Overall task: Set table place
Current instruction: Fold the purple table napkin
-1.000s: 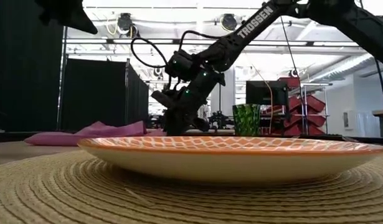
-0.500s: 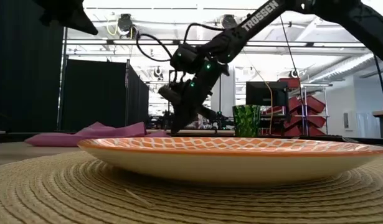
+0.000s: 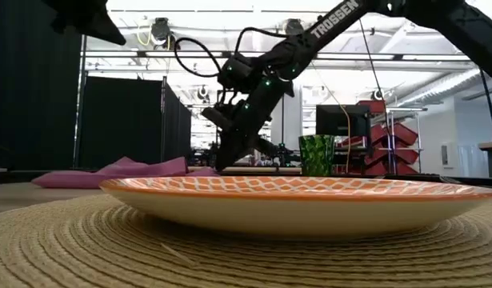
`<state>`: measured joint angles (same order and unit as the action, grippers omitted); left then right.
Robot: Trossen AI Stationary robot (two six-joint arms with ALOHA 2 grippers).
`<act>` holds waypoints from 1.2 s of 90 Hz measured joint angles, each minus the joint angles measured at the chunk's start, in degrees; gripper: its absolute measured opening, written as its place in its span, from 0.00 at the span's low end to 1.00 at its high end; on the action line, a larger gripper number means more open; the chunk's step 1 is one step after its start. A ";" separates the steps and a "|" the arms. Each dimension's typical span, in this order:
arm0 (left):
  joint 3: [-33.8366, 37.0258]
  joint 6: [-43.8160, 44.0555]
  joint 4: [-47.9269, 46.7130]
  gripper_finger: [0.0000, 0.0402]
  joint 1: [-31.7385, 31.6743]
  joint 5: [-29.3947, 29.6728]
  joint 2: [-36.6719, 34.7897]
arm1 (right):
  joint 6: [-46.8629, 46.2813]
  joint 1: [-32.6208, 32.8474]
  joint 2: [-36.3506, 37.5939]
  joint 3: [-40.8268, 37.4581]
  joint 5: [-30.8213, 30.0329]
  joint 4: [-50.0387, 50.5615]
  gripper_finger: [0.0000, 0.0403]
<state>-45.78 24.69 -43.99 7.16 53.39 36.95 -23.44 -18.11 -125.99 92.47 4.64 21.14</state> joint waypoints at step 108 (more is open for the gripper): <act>0.00 -1.44 -0.07 0.00 0.00 0.46 0.00 | 5.31 -0.08 -0.57 6.37 3.43 7.62 0.00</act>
<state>-45.78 23.24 -44.06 7.16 53.85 36.95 -18.13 -18.19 -126.56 98.83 8.07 28.76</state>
